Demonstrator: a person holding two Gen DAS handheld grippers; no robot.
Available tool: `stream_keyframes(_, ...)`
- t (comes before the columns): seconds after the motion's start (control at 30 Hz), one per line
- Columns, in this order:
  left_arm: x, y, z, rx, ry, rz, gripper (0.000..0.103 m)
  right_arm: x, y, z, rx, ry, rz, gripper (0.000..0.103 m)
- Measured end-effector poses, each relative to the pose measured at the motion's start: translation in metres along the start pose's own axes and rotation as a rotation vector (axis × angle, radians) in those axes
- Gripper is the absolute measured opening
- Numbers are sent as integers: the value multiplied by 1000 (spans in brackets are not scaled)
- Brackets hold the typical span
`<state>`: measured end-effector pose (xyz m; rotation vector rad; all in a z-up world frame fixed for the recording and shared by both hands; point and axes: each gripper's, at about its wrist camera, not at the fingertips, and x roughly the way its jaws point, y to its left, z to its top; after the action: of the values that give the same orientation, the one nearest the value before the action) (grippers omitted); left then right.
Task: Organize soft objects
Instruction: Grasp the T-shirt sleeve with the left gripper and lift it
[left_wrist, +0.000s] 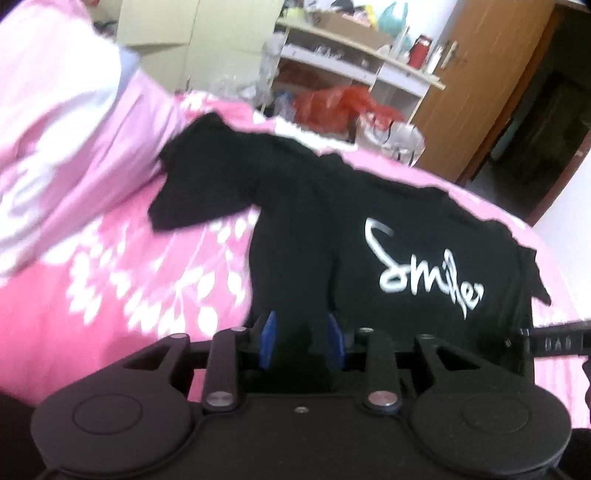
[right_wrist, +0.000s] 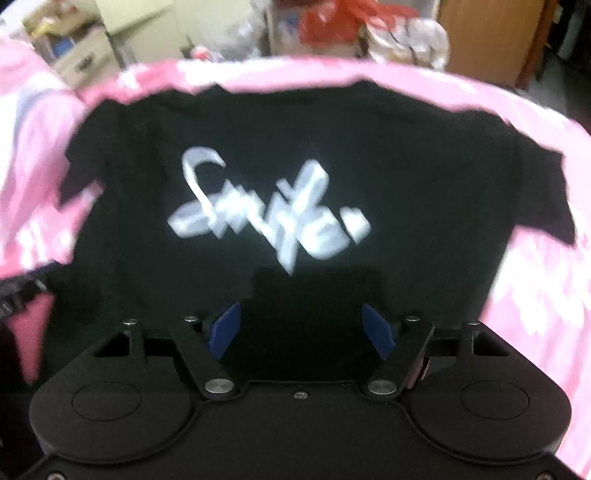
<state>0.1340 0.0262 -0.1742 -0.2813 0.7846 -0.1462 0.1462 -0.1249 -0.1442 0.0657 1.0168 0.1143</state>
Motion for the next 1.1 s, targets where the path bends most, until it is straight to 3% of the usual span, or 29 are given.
stream_keyframes(0.13,2,30,13,-103,-13,-9,37,13,30,57,-126,-26,53,75)
stream_keyframes(0.23,8,63,18,-220,-42,39,41,30,49,98,-224,-55,89,75)
stream_keyframes(0.3,18,87,24,-301,-62,71,49,42,62,123,-276,-70,127,75)
stream_keyframes(0.4,33,107,34,-385,-68,73,50,67,92,161,-359,-79,206,75)
stream_keyframes(0.5,45,115,42,-403,-111,77,60,99,132,196,-470,-93,297,76)
stream_keyframes(0.57,60,117,48,-396,-130,77,58,121,154,212,-511,-95,337,78)
stream_keyframes(0.6,69,117,52,-384,-130,76,49,131,164,220,-527,-96,354,78)
stream_keyframes(0.63,73,113,53,-352,-144,93,40,142,174,227,-540,-94,371,79)
stream_keyframes(0.67,76,109,54,-318,-158,110,18,150,182,233,-543,-86,385,79)
stream_keyframes(0.7,81,102,53,-258,-176,140,10,156,187,236,-542,-77,395,79)
stream_keyframes(0.8,79,82,49,-136,-251,149,7,181,209,248,-580,-21,457,78)
stream_keyframes(0.83,75,70,50,-43,-293,146,7,184,214,249,-601,-19,461,73)
stream_keyframes(0.87,72,58,50,51,-335,143,7,185,216,247,-615,-32,437,57)
stream_keyframes(0.93,68,39,44,176,-364,125,7,184,215,242,-615,-81,357,42)
stream_keyframes(1.03,67,16,37,310,-368,74,7,177,203,235,-598,-144,305,29)
stream_keyframes(1.1,65,1,29,406,-360,14,7,171,187,235,-568,-175,287,29)
